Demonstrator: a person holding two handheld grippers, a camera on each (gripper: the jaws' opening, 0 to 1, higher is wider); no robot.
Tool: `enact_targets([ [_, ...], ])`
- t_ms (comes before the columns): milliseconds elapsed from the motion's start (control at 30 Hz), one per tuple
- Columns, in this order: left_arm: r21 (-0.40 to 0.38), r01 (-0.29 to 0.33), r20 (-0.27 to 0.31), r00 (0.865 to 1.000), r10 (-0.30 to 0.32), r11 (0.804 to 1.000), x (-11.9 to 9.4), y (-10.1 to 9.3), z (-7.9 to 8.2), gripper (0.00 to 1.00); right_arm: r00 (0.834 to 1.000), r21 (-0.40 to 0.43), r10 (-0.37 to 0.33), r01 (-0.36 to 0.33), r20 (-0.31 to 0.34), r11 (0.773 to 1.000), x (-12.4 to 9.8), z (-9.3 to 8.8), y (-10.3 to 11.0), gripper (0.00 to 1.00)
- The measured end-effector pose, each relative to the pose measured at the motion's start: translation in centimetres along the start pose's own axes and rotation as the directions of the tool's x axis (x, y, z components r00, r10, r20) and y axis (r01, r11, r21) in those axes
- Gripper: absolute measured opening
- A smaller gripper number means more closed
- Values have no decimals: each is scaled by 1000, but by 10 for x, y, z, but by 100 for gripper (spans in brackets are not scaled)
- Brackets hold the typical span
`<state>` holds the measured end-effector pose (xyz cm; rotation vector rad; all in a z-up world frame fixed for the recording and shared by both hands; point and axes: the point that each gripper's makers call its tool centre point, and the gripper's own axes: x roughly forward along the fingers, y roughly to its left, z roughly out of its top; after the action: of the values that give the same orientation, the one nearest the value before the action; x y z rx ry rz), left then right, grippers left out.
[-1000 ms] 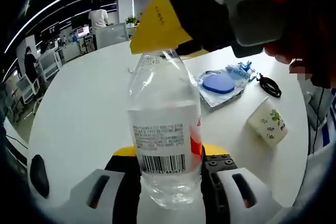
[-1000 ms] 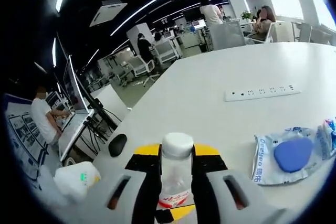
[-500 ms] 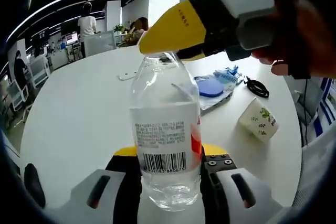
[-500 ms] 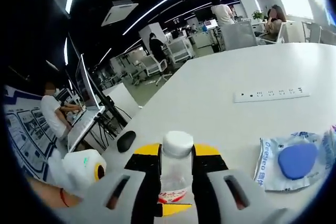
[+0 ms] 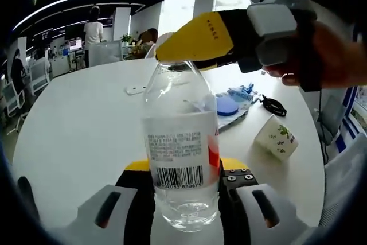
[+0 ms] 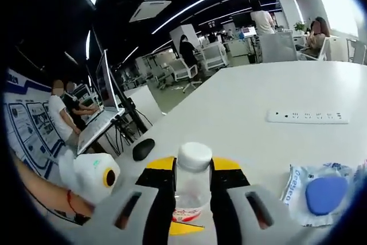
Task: Arrange the tabletop items into an orderly group along one side of the table until the central work area is clear of visible clutter.
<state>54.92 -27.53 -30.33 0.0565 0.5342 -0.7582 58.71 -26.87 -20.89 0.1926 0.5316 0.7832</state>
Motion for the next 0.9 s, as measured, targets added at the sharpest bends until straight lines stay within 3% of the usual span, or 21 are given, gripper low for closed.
enact_targets([
  [167, -15, 37, 31, 999, -36, 999, -1, -1, 1, 41, 998, -25, 68, -68, 9, 997, 3, 0, 7, 21],
  [467, -4, 134, 31, 991, -134, 991, -2, -5, 1, 41, 976, -60, 216, -215, 15, 975, 10, 2, 24, 22],
  [700, -6, 164, 25, 986, -164, 986, -1, -6, 3, 41, 976, -55, 218, -217, 13, 975, 7, 4, 29, 20],
  [900, 15, 184, 49, 982, -185, 983, 1, -6, 23, 41, 978, -74, 203, -199, 47, 977, 1, 23, 27, 20],
])
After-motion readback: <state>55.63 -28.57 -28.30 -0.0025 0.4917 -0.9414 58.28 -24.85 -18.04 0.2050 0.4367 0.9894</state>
